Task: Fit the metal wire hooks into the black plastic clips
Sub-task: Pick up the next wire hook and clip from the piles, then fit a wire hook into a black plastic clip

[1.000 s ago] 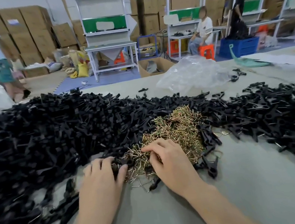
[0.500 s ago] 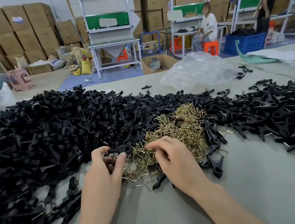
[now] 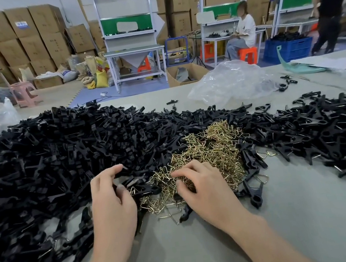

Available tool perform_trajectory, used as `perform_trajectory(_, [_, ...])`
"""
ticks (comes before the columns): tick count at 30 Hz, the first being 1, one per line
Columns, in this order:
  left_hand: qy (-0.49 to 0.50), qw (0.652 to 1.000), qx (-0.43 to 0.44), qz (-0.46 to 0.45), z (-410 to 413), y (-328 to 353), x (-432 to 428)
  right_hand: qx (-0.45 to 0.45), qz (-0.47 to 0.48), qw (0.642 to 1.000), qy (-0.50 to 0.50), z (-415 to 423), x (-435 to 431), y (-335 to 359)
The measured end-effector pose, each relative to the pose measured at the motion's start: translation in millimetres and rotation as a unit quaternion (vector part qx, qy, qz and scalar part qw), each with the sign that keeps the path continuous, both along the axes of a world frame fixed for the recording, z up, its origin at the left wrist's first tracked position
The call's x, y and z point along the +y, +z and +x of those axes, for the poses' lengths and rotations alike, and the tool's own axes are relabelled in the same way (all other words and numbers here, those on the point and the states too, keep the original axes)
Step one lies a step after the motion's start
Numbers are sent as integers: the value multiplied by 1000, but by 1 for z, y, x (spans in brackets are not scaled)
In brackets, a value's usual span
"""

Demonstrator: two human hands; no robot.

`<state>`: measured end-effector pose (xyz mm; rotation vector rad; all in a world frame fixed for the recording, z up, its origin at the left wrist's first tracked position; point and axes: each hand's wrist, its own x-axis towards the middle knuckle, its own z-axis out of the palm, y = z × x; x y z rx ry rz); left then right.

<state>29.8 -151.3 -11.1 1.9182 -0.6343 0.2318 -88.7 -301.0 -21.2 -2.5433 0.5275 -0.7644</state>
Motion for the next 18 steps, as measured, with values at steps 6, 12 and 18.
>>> perform_trajectory(6, [-60,997,-48,-1,-8,4,-5,69,-34,997,-8,2,6,-3])
perform_trajectory(12, [-41,999,-29,-4,-8,3,-3,64,21,997,41,-10,-3,8])
perform_trajectory(18, [-46,999,1,-21,-7,0,-2,113,-3,992,53,-16,-5,10])
